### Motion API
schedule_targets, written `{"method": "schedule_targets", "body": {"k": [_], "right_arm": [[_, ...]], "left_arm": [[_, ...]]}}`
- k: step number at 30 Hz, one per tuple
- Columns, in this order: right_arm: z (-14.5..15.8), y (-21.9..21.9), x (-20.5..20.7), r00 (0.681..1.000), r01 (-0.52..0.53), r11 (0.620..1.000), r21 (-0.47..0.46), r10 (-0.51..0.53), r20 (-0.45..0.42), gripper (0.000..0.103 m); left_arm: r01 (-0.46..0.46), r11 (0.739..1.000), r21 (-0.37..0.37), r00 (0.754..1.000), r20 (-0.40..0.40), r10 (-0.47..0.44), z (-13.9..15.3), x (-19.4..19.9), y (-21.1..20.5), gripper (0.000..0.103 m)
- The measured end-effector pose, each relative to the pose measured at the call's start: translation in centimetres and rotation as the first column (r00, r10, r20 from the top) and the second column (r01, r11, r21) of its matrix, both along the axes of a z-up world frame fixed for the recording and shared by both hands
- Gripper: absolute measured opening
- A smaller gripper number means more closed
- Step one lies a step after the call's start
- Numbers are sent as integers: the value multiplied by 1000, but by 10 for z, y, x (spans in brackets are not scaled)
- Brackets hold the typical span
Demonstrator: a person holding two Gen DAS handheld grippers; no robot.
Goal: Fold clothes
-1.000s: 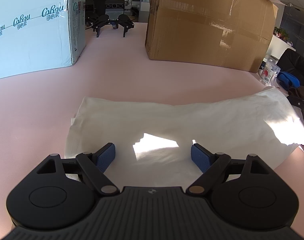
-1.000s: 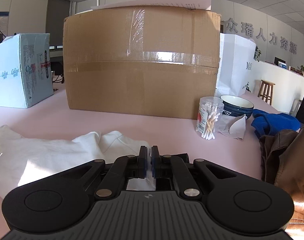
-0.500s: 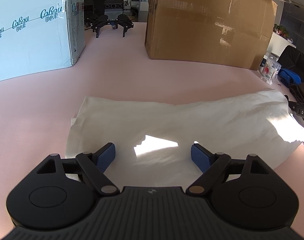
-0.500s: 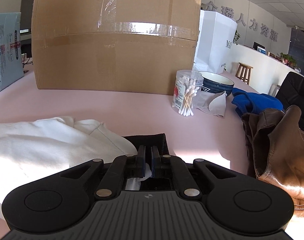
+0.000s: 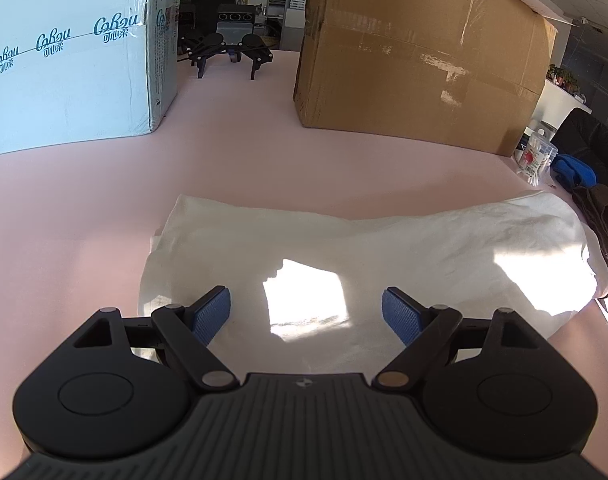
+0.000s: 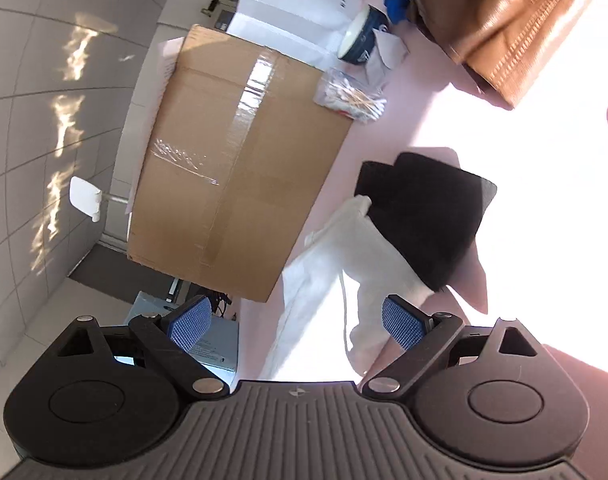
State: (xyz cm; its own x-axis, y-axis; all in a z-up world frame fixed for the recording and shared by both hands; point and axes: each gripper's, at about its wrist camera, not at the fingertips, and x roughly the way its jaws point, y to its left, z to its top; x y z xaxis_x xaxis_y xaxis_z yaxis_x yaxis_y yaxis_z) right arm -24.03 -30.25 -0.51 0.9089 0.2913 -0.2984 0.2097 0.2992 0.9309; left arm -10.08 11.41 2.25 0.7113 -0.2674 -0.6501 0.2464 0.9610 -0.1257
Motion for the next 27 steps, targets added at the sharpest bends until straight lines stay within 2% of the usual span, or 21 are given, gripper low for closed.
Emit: {"method": "schedule_targets", "body": {"k": [1, 6, 12, 18, 20, 22, 23, 24, 25, 27], "right_arm": [[-5, 3, -1, 1000, 17, 1000, 12, -16, -25, 92], [1, 18, -4, 994, 102, 994, -45, -104, -42, 93], [3, 31, 6, 964, 227, 968, -110, -239, -115, 93], [-3, 31, 19, 946, 285, 947, -147, -303, -113, 92], [-4, 30, 20, 947, 290, 946, -143, -305, -100, 85], [-10, 25, 22, 954, 274, 956, -105, -284, -92, 49], [-16, 22, 25, 958, 259, 963, -73, -265, -106, 41], [-22, 19, 29, 962, 241, 970, -43, -245, -121, 20], [-28, 17, 32, 966, 219, 975, -30, -221, -137, 8], [-27, 19, 34, 970, 203, 977, -67, -210, -124, 6]], "left_arm": [[0, 1000, 1, 1000, 2, 0, 0, -1, 0, 82], [-6, 1000, -14, 1000, -3, 6, 1, -3, 2, 82], [-10, 1000, -9, 1000, -7, 10, 1, -3, 2, 82], [-10, 1000, -1, 1000, -21, 10, 0, -4, 1, 82], [-7, 1000, 0, 1000, -21, 7, 0, -4, 1, 82], [-10, 1000, 2, 1000, -22, 10, 0, -4, 1, 82], [-13, 1000, 2, 1000, -24, 13, 0, -4, 2, 82], [-15, 1000, -1, 1000, -25, 15, 0, -4, 2, 82], [-17, 1000, -5, 1000, -26, 17, 1, -4, 3, 82], [-19, 1000, -10, 999, -27, 19, 1, -4, 4, 82]]}}
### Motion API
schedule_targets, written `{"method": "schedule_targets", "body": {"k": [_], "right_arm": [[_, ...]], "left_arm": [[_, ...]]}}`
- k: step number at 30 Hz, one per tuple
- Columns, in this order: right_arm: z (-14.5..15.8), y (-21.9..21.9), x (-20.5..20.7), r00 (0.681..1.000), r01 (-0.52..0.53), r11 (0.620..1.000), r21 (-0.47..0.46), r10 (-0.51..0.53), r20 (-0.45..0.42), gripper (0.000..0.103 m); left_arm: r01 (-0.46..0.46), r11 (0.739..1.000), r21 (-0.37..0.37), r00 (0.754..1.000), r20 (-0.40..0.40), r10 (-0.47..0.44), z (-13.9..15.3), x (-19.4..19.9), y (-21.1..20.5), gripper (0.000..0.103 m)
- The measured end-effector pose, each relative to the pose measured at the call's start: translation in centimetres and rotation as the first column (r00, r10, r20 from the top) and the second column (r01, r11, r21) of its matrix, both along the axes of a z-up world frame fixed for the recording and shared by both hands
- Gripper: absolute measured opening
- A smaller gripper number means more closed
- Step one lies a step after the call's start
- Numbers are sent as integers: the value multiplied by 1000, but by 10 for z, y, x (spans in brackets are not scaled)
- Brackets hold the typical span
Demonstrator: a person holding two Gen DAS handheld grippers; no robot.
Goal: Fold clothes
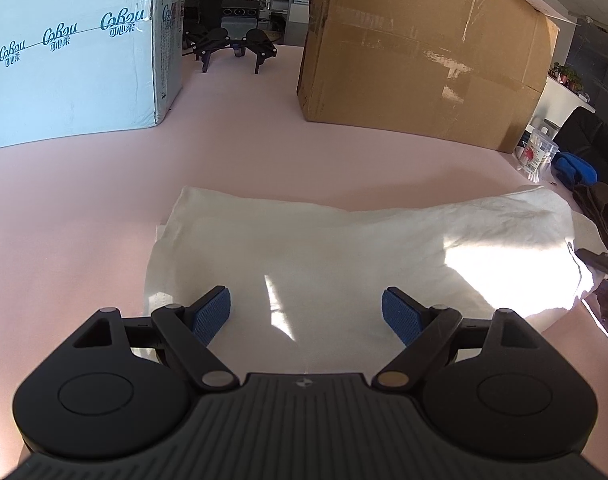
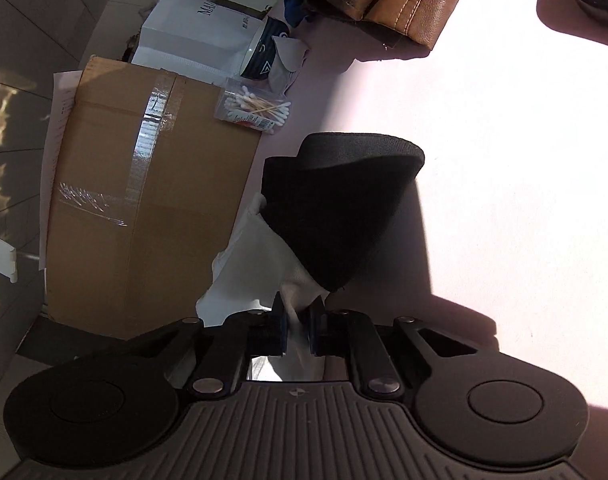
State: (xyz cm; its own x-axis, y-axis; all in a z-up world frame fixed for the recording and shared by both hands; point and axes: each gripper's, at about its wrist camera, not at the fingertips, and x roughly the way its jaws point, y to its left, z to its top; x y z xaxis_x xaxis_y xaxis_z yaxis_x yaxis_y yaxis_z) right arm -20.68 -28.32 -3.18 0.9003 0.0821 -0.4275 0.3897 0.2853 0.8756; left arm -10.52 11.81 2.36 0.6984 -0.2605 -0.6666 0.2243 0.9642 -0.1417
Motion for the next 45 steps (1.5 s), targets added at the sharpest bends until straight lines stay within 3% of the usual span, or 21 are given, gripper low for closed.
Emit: {"method": "schedule_targets", "body": {"k": [6, 11, 15, 22, 29, 33, 39, 45], "right_arm": [[33, 14, 2, 999, -15, 972, -235, 25, 39, 4], [42, 21, 7, 999, -22, 951, -309, 28, 16, 4], [56, 34, 13, 999, -37, 911, -410, 41, 2, 4], [92, 67, 28, 996, -39, 807, -589, 75, 37, 4], [119, 95, 41, 991, -46, 718, -694, 122, 62, 4], [129, 115, 50, 980, -69, 649, -758, 185, 68, 4], [143, 157, 53, 949, -107, 547, -830, 304, 79, 4], [149, 205, 49, 895, -168, 465, -869, 442, 64, 4]], "left_arm": [[13, 1000, 8, 1000, 4, -13, 1, -2, -3, 82], [12, 1000, -7, 1000, 21, -12, 6, -6, 2, 82], [4, 1000, -18, 999, 45, -3, 11, -11, 7, 82], [-17, 999, -43, 999, 48, 19, 16, -15, 16, 82], [-45, 995, -86, 996, 71, 51, 20, -23, 35, 82], [-66, 988, -143, 996, 57, 75, 17, -25, 53, 82], [-102, 975, -198, 993, 37, 111, 13, -27, 73, 83], [-95, 966, -241, 995, 13, 102, 11, -26, 78, 83]]}}
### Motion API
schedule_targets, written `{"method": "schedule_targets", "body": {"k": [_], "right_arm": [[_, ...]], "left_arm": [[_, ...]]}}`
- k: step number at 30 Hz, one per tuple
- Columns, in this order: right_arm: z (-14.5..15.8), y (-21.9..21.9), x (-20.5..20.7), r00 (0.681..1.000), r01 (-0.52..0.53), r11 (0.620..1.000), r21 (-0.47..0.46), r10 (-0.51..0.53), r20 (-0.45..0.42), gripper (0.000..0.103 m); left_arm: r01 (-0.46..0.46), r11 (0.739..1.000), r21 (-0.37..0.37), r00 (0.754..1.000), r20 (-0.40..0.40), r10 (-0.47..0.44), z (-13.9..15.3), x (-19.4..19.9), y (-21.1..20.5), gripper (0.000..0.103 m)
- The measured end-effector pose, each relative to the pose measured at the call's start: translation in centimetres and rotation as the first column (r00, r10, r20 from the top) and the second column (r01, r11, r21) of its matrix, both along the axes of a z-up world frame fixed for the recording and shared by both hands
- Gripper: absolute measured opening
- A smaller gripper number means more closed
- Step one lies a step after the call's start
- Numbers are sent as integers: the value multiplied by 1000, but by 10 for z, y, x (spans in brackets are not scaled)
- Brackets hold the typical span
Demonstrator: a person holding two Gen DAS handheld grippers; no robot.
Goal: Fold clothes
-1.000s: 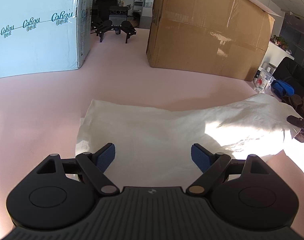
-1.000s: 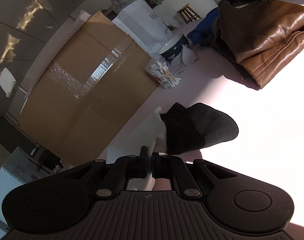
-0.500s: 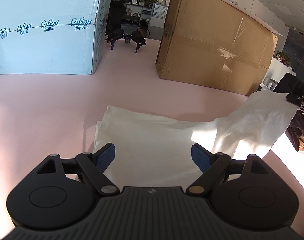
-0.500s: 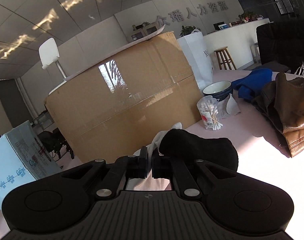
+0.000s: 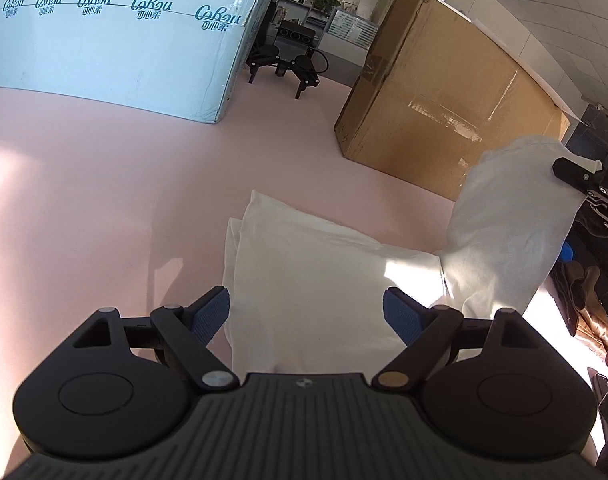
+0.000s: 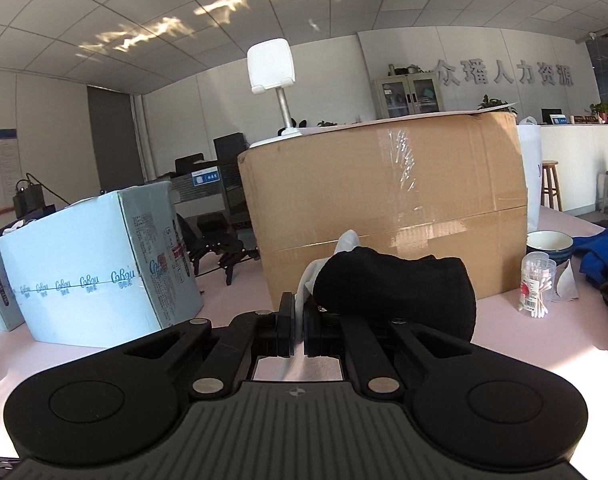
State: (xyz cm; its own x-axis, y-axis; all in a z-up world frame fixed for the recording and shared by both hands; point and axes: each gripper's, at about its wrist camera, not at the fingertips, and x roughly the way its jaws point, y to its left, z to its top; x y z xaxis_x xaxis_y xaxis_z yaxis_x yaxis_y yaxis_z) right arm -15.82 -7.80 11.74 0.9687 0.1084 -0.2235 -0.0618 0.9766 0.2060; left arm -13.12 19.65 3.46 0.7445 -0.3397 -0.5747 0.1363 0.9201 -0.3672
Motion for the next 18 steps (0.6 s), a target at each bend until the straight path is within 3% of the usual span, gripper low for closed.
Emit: {"method": "schedule_targets", "body": {"k": [6, 14, 16, 18], "right_arm": [[-9, 49, 1, 983, -178, 976, -127, 172, -55, 4], [-34, 94, 1, 933, -351, 908, -229, 321, -162, 4], [-42, 108, -4, 924, -379, 875, -302, 343, -167, 4], [-50, 123, -11, 909, -416, 811, -411, 375, -181, 4]], "left_arm": [[-31, 996, -89, 998, 51, 35, 6, -7, 16, 84], [-101, 963, -249, 995, -41, 94, -4, 4, 44, 84], [-126, 954, -272, 992, -55, 115, -6, 5, 49, 84], [-134, 951, -280, 991, -55, 123, -6, 4, 50, 84]]}}
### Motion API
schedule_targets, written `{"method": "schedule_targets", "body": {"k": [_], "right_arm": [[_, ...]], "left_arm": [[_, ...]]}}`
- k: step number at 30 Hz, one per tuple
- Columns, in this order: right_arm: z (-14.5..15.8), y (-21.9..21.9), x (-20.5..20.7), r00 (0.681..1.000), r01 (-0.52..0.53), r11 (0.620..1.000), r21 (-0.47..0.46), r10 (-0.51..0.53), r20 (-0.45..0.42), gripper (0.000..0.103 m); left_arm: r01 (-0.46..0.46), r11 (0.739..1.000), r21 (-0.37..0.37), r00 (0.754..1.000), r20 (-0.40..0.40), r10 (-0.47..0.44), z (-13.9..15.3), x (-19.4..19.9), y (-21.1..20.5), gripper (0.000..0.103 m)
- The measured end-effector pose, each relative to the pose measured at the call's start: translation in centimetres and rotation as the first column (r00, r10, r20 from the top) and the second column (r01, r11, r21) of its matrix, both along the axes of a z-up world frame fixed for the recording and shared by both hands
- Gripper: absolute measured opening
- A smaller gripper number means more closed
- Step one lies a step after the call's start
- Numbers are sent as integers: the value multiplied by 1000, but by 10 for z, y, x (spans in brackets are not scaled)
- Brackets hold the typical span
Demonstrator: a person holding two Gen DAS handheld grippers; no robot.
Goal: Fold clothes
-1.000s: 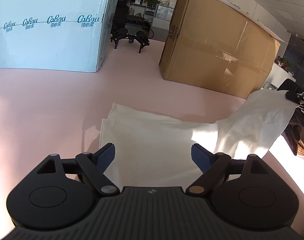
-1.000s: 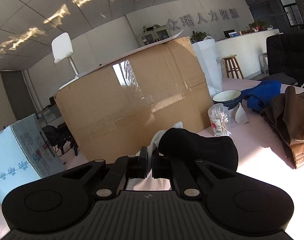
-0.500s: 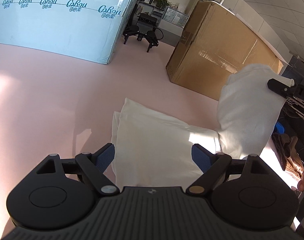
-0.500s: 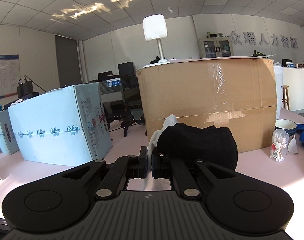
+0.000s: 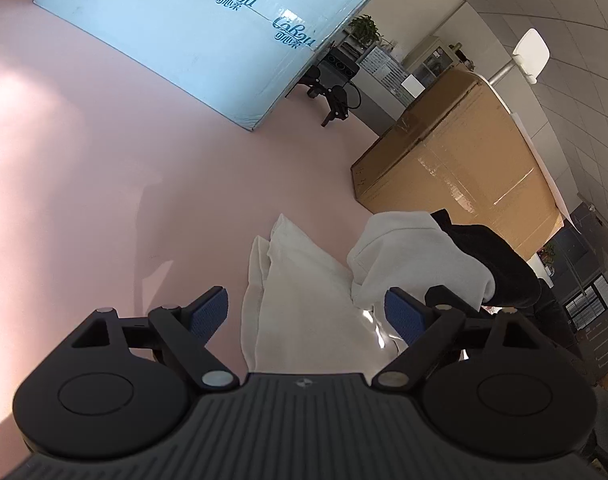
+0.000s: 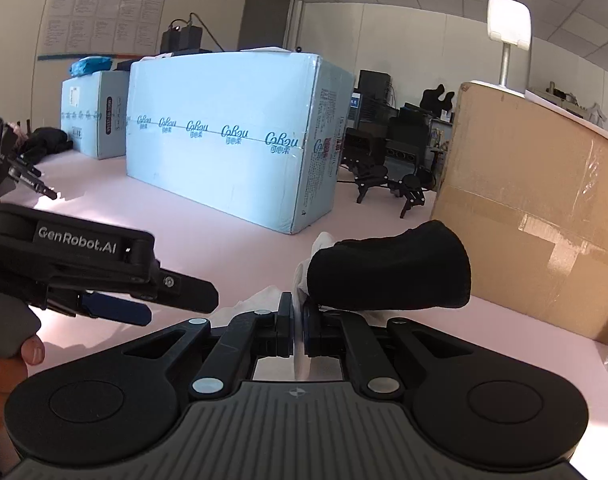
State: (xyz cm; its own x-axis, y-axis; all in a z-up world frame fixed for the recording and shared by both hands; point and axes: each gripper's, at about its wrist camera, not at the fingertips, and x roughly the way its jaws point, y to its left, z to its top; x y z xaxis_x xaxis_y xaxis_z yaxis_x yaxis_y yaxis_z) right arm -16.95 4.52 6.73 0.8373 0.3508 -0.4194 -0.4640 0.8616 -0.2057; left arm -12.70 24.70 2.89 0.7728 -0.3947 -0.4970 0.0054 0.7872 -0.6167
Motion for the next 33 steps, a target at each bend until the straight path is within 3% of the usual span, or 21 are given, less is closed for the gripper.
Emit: {"method": "schedule_targets", "body": {"k": [2, 5, 10, 14, 19, 21, 23, 25, 27, 30, 33], "right_arm": [[-10, 15, -6, 999, -46, 992, -115, 49, 20, 4], [-23, 29, -12, 995, -95, 972, -213, 102, 19, 8], [-30, 34, -19, 988, -145, 958, -247, 155, 20, 35], [-33, 36, -21, 985, -160, 950, -269, 172, 25, 37], [-28, 25, -37, 972, -214, 943, -257, 232, 41, 41], [-25, 15, -47, 969, -212, 947, -242, 236, 75, 44], [-18, 1, -51, 972, -179, 967, -180, 202, 119, 46], [-10, -14, -49, 975, -141, 986, -83, 153, 161, 46], [-4, -18, -43, 977, -131, 991, -39, 136, 162, 46], [-4, -8, -32, 978, -119, 992, -50, 125, 166, 44], [-9, 2, -15, 989, -31, 999, -36, 35, 142, 29]], "left_arm": [[7, 1000, 7, 1000, 6, -7, 1, -1, -1, 85], [3, 1000, 19, 1000, 16, -4, 2, -1, -3, 85], [-66, 998, 6, 998, 16, 66, 1, -3, 5, 85], [-97, 994, -55, 994, 39, 99, 1, -7, 16, 85], [-103, 989, -105, 987, 116, 116, 5, -14, 20, 85], [-107, 989, -101, 974, 191, 124, 12, -24, 19, 88], [-94, 994, -62, 960, 259, 107, 18, -30, 12, 97], [-89, 996, 4, 948, 308, 83, 24, -34, 2, 99], [-127, 990, 59, 943, 316, 102, 26, -34, -5, 99], [-178, 980, 94, 951, 273, 146, 23, -25, -6, 99], [-145, 983, 111, 965, 234, 116, 20, -20, -11, 99]]}}
